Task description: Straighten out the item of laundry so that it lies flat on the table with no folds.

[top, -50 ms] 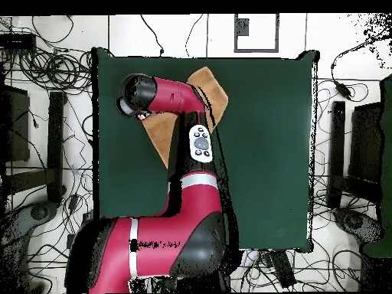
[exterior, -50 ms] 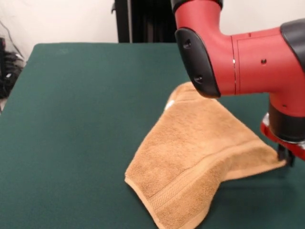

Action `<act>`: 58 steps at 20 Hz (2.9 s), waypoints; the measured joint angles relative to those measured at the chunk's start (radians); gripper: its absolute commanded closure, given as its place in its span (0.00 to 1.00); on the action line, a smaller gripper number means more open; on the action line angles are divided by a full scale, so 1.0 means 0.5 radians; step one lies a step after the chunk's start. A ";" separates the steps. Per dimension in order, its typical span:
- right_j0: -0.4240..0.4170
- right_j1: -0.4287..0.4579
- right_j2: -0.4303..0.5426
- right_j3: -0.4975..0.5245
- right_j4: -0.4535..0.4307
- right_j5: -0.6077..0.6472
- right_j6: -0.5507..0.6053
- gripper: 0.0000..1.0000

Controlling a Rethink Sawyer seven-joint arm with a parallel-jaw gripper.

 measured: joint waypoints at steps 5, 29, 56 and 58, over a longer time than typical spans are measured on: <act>-0.025 -0.009 0.083 0.083 0.120 -0.205 0.000 1.00; -0.108 -0.028 0.402 0.165 0.233 -0.613 0.000 1.00; 0.163 0.444 0.150 -0.930 0.515 -0.372 0.145 1.00; 0.167 0.456 0.099 -0.971 0.514 -0.316 0.145 1.00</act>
